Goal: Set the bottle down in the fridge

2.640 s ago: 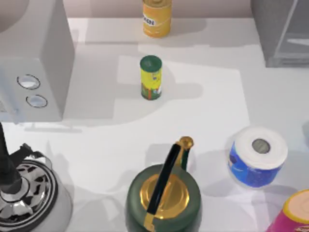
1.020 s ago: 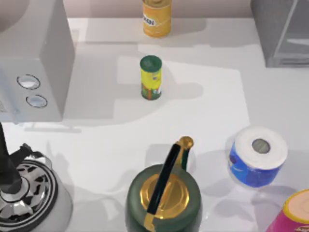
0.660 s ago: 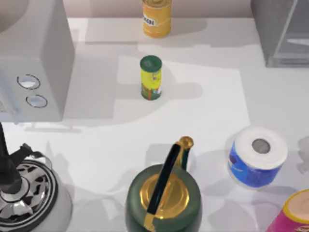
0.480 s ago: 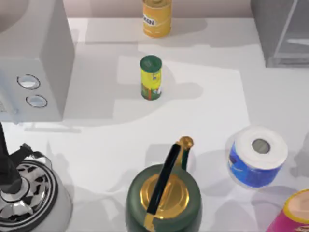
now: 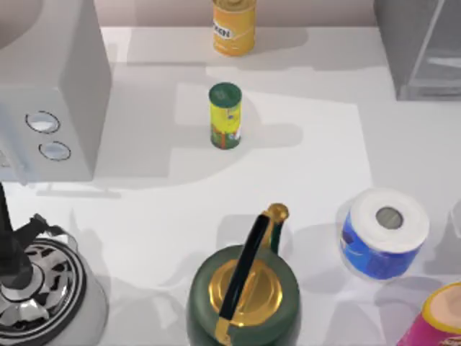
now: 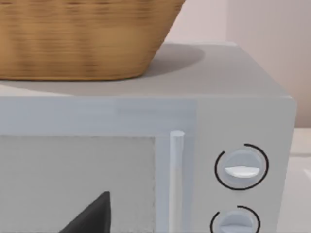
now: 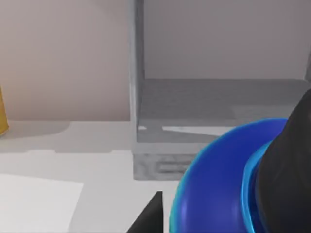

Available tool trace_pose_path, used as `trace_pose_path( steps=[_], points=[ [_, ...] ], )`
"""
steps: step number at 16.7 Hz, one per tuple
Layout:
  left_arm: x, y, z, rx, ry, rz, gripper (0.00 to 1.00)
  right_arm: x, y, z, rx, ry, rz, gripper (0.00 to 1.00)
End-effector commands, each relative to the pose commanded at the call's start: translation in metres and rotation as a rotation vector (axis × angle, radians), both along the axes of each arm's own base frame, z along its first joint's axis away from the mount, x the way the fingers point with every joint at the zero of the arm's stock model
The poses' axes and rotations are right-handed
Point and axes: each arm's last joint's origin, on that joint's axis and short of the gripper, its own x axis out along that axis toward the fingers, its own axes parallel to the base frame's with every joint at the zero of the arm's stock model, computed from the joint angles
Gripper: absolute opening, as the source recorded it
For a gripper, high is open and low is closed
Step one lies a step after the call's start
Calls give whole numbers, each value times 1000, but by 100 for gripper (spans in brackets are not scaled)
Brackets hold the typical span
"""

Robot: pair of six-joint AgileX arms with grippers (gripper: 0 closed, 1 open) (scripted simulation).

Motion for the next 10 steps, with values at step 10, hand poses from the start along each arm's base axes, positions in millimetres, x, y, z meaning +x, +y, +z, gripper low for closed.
trace_pose_path(
  steps=[10],
  points=[
    [0,0,0,0,0,0,100,17,-6,50,-20,-55,-21,1]
  ],
)
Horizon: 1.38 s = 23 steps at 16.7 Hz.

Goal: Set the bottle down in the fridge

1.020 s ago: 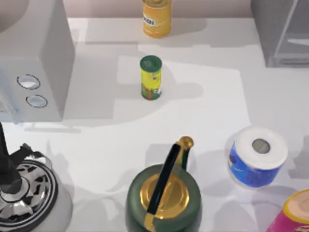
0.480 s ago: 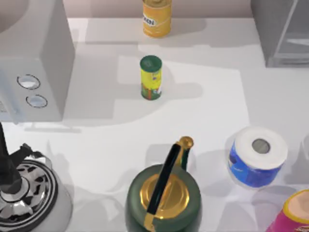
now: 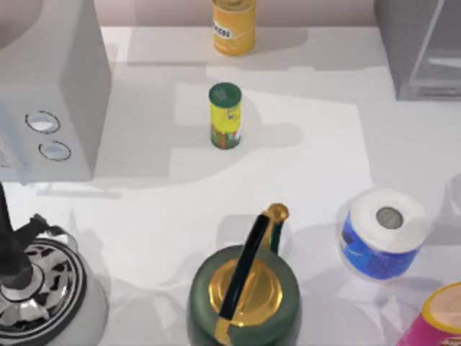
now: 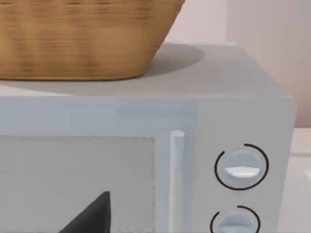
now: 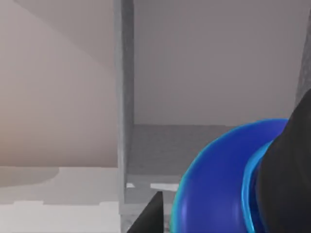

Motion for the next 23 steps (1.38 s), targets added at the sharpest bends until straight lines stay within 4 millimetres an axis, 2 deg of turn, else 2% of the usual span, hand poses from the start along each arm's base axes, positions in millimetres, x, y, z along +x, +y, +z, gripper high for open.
trace_pose_path(
  steps=[3,6,8,10,14,19,23],
  points=[
    [0,0,0,0,0,0,100,32,-5,22,-4,31,7,1],
    [0,0,0,0,0,0,100,87,-14,26,1,109,32,1],
    [0,0,0,0,0,0,100,130,-22,15,10,163,54,1],
    [0,0,0,0,0,0,100,170,-32,-4,20,199,72,1],
    [0,0,0,0,0,0,100,231,-55,-41,34,185,77,1],
    [0,0,0,0,0,0,100,274,-88,-73,26,94,37,1],
    [0,0,0,0,0,0,100,282,-98,-80,20,62,20,1]
  ],
)
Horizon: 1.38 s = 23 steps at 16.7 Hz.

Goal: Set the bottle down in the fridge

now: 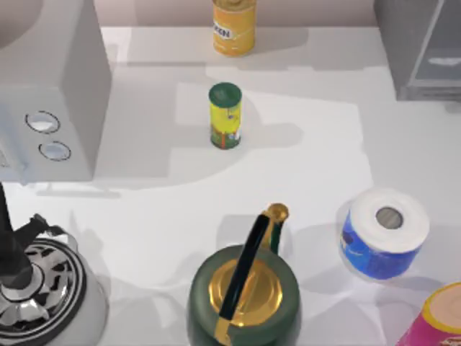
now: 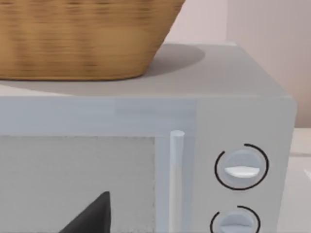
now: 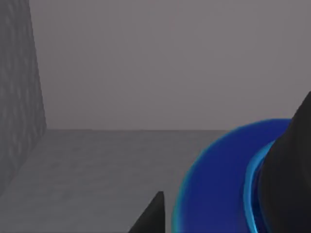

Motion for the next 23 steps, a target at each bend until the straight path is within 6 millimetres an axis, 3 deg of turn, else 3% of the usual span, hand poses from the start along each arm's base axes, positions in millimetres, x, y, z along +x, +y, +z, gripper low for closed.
trace_pose_path(
  steps=[6,8,13,15,21,23],
  points=[
    [0,0,0,0,0,0,100,8,4,-8,8,31,14,1],
    [0,0,0,0,0,0,100,24,5,-14,11,51,18,1],
    [0,0,0,0,0,0,100,80,0,6,-1,-26,14,1],
    [0,0,0,0,0,0,100,93,1,3,2,-11,11,1],
    [0,0,0,0,0,0,100,100,1,-1,3,7,5,1],
    [0,0,0,0,0,0,100,100,1,-1,3,7,5,16]
  ],
)
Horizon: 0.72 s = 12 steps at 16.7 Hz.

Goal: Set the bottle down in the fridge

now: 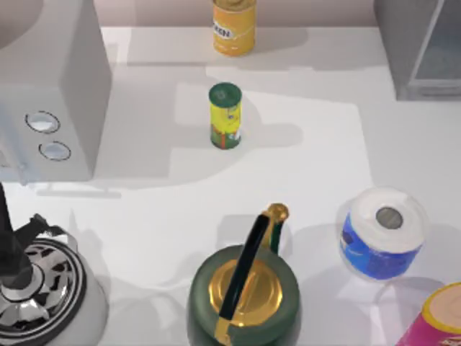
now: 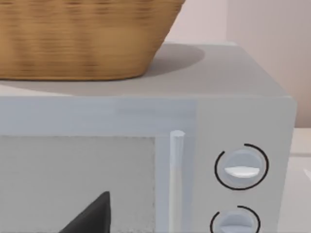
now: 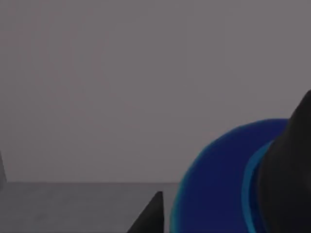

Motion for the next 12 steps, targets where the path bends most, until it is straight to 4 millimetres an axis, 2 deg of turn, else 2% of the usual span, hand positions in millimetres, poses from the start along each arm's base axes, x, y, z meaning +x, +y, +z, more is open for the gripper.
trace_pose_path(
  steps=[11,12],
  points=[
    [0,0,0,0,0,0,100,0,0,0,0,0,0,98],
    [0,0,0,0,0,0,100,0,0,0,0,0,0,100]
  ],
)
